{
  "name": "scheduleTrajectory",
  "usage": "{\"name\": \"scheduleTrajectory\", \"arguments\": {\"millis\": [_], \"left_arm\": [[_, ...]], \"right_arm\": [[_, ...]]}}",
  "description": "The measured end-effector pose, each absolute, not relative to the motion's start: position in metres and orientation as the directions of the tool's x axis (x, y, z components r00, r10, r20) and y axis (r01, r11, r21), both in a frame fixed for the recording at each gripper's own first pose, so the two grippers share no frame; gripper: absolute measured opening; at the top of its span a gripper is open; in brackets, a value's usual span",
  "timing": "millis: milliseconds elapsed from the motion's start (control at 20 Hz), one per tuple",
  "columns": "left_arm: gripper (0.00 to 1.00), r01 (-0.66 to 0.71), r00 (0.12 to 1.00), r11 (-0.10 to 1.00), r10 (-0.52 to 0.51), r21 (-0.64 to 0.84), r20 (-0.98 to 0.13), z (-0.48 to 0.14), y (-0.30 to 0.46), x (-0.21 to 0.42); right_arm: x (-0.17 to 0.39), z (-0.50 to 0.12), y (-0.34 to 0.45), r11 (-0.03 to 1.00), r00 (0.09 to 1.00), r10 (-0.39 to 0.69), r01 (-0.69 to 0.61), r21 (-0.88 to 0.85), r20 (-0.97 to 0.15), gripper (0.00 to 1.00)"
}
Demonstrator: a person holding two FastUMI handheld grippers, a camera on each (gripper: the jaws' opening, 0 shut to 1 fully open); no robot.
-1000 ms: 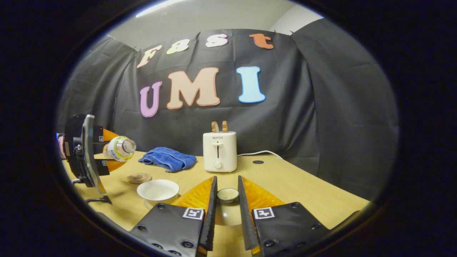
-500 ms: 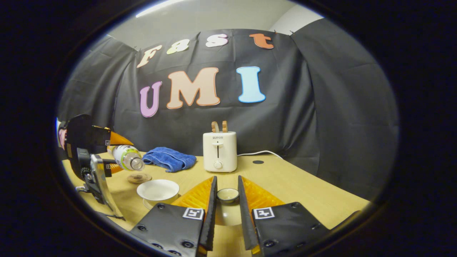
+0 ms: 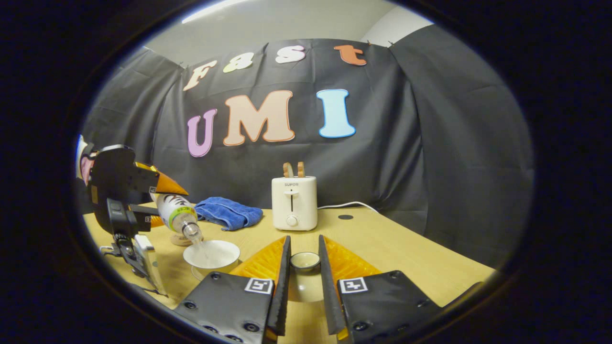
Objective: Open the teacup lid with one hand, grasp the water bottle and pour water into the teacup with the other hand; after pouring, place the water bottle on the coaster and then close the teacup lid.
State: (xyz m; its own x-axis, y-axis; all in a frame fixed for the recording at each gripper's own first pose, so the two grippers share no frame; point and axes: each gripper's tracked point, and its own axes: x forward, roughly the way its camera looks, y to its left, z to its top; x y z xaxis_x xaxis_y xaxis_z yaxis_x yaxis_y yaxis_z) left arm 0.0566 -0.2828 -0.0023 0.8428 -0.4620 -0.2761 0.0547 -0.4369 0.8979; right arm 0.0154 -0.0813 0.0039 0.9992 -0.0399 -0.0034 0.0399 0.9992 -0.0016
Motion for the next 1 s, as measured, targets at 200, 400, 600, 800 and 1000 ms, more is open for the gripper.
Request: {"name": "scheduleTrajectory", "arguments": {"millis": [200, 400, 600, 800, 1000], "left_arm": [[0.55, 0.015, 0.85, -0.503, -0.449, 0.864, -0.276, 0.006, -0.284, 0.061], [0.55, -0.022, 0.859, -0.557, -0.436, 0.83, -0.27, 0.018, -0.284, 0.068], [0.55, -0.073, 0.868, -0.609, -0.428, 0.79, -0.25, 0.032, -0.285, 0.073], [0.55, -0.12, 0.875, -0.648, -0.427, 0.752, -0.228, 0.051, -0.286, 0.069], [0.55, -0.153, 0.868, -0.659, -0.446, 0.736, -0.219, 0.054, -0.294, 0.062]], "right_arm": [[0.016, 0.004, -0.082, 0.999, 0.999, -0.04, 0.04, -0.002, -0.003, 0.36], [0.016, 0.004, -0.082, 0.999, 0.999, -0.043, 0.043, -0.002, -0.003, 0.36], [0.016, 0.004, -0.082, 0.999, 0.999, -0.043, 0.043, -0.002, -0.003, 0.36], [0.016, 0.004, -0.082, 0.999, 0.999, -0.043, 0.043, -0.002, -0.003, 0.36], [0.016, 0.004, -0.082, 0.999, 0.999, -0.045, 0.045, -0.002, -0.003, 0.36]]}}
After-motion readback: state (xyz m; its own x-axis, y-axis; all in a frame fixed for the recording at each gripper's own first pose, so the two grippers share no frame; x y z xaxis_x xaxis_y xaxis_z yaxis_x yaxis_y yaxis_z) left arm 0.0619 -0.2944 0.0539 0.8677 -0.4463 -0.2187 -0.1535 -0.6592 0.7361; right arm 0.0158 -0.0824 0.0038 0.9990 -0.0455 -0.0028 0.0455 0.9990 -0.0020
